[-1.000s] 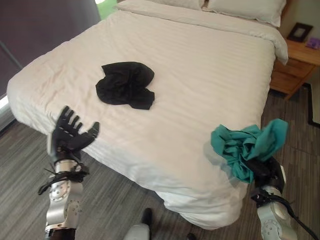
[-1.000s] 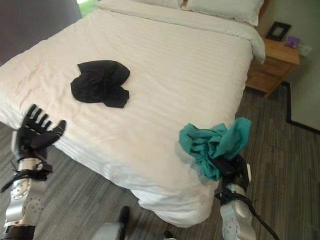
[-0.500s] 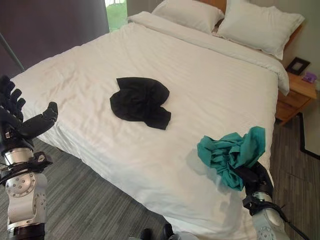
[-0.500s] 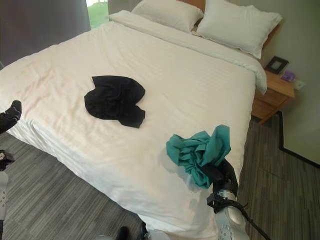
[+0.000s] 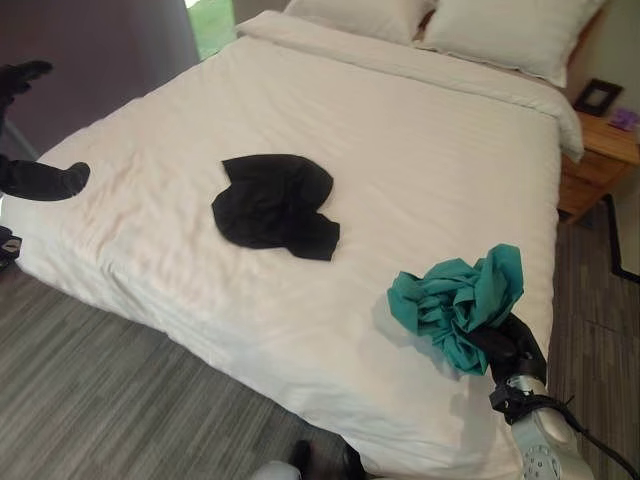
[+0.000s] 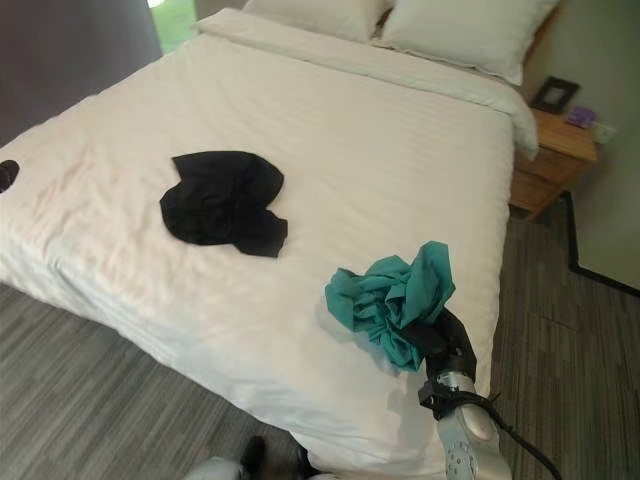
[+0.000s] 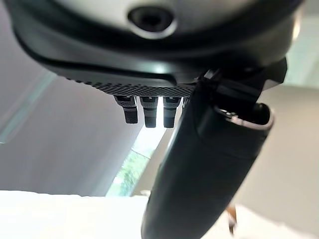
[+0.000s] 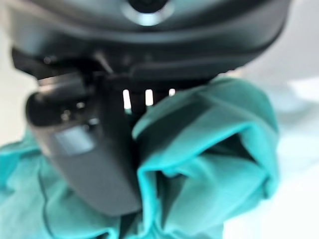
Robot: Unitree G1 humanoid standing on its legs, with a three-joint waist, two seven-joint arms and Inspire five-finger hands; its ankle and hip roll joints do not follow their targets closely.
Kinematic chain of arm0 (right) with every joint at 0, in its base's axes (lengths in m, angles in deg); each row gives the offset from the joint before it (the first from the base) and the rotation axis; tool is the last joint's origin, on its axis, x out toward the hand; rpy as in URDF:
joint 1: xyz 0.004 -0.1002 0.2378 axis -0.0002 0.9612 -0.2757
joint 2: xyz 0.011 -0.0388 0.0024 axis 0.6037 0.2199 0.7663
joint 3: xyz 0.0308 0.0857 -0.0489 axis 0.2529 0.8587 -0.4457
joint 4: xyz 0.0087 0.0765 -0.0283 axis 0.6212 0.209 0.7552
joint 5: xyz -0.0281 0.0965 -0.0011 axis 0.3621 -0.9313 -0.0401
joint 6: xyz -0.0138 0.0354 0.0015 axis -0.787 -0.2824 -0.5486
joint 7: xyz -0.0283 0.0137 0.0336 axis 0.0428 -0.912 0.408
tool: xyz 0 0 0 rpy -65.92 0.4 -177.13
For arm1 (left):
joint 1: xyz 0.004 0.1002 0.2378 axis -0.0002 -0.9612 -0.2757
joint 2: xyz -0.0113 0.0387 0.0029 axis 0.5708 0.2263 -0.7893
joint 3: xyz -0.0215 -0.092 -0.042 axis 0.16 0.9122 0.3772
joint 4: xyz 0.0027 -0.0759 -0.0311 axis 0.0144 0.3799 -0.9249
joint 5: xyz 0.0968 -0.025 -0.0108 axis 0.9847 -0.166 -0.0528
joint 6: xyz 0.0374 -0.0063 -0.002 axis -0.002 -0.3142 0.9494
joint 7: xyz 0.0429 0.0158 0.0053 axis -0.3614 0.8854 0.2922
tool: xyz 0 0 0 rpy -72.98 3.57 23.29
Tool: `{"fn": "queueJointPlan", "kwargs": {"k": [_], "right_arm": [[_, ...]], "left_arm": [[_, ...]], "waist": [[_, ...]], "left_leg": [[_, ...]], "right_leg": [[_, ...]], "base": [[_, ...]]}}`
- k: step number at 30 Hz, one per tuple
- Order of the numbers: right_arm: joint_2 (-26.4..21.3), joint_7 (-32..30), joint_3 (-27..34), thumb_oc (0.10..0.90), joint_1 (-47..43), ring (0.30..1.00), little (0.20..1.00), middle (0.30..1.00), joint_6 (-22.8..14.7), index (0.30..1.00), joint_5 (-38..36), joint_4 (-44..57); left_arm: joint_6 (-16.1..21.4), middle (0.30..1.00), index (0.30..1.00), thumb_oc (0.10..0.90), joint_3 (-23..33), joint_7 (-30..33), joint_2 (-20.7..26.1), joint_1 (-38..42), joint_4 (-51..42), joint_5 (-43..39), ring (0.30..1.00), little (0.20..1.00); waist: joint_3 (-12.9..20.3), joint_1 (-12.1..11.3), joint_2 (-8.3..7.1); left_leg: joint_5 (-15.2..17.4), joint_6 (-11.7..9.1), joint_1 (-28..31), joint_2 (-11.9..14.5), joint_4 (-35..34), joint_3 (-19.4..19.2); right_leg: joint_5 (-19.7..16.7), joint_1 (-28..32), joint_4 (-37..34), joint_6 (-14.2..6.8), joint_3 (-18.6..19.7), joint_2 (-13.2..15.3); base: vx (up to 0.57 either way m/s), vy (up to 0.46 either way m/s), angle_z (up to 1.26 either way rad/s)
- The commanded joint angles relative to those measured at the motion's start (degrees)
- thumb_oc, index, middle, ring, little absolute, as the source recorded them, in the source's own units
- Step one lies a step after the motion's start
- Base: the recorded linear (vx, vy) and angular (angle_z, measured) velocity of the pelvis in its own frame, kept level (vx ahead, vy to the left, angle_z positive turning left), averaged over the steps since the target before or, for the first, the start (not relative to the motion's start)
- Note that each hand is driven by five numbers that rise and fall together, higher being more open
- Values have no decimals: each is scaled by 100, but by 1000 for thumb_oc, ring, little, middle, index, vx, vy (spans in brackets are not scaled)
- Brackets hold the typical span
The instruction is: Pick up bed clothes into laundry basket.
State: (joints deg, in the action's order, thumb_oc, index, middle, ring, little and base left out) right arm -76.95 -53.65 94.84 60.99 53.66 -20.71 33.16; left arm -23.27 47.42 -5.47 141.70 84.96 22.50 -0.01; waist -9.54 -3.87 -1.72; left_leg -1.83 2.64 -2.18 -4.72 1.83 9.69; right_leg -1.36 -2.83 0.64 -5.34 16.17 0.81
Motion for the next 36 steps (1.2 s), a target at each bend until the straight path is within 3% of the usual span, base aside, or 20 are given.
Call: {"fn": "queueJointPlan", "kwargs": {"k": [1, 3, 6, 10, 16, 22, 27, 32, 36], "right_arm": [[-620, 63, 326, 400, -220, 300, 300, 300, -558, 300, -110, 613], [-546, 66, 308, 400, -168, 300, 300, 300, -563, 300, -107, 707], [-506, 46, 324, 400, -149, 300, 300, 300, -558, 300, -102, 720], [-459, -128, 372, 400, -13, 300, 300, 300, -621, 300, 51, 565], [-485, -320, 417, 400, -42, 300, 300, 300, -765, 300, 34, 446], [-646, -214, 187, 400, -179, 300, 300, 300, -902, 300, -24, 574], [-755, -185, 2, 400, -374, 300, 300, 300, -961, 300, -69, 629], [-793, -173, -144, 400, -480, 300, 300, 300, -996, 300, -88, 711], [-859, -213, -225, 400, -676, 300, 300, 300, -1014, 300, -64, 735]], "left_arm": [[73, 900, 900, 800, -651, 266, 423, 1367, 236, 530, 900, 900], [5, 900, 900, 800, -2053, 361, -31, 2841, 1007, 822, 900, 900], [-98, 900, 900, 800, -2492, 497, -410, 3414, 1502, 1084, 900, 900], [-624, 900, 900, 800, -3118, 1146, -1048, 4173, 2328, 2550, 900, 900], [-849, 900, 900, 800, -3441, 1206, -1301, 4484, 3250, 3149, 900, 900], [-739, 900, 900, 800, -3710, 1106, -1018, 4677, 3859, 3101, 900, 900], [-542, 900, 900, 800, -3697, 1010, -839, 4411, 3625, 2998, 900, 900], [-499, 900, 900, 800, -3535, 1047, -997, 4106, 3450, 2959, 900, 900], [-468, 900, 900, 800, -3620, 1031, -1268, 4084, 3225, 3028, 900, 900]], "waist": [[658, 452, 321], [592, 503, 225], [564, 604, 162], [501, 805, 35], [410, 949, -91], [337, 965, -128], [248, 933, -117], [138, 932, -164], [-32, 947, -296]], "left_leg": [[-325, -407, -348, 205, -600, 240], [-267, -356, -366, 239, -626, -11], [-213, -316, -365, 250, -648, -172], [-165, -280, -421, 281, -677, -358], [-114, -276, -486, 313, -683, -522], [-62, -243, -496, 306, -683, -559], [-45, -220, -514, 269, -683, -505], [-56, -205, -604, 265, -663, -449], [-81, -206, -763, 288, -639, -407]], "right_leg": [[288, 367, -277, -285, -119, -182], [180, 226, -323, -410, 36, -140], [97, 132, -353, -495, 102, -96], [-5, -23, -410, -560, 229, -112], [-101, -167, -451, -622, 248, -95], [-164, -237, -510, -628, 297, -86], [-163, -285, -512, -635, 274, -83], [-173, -356, -509, -629, 264, -87], [-215, -497, -513, -623, 231, -129]], "base": [[-6, 105, -40], [-29, 211, -39], [-7, 152, -45], [-10, 90, -43], [12, 61, -22], [20, 30, -16], [11, 26, -1], [-5, -1, 3], [-53, -19, 7]]}}
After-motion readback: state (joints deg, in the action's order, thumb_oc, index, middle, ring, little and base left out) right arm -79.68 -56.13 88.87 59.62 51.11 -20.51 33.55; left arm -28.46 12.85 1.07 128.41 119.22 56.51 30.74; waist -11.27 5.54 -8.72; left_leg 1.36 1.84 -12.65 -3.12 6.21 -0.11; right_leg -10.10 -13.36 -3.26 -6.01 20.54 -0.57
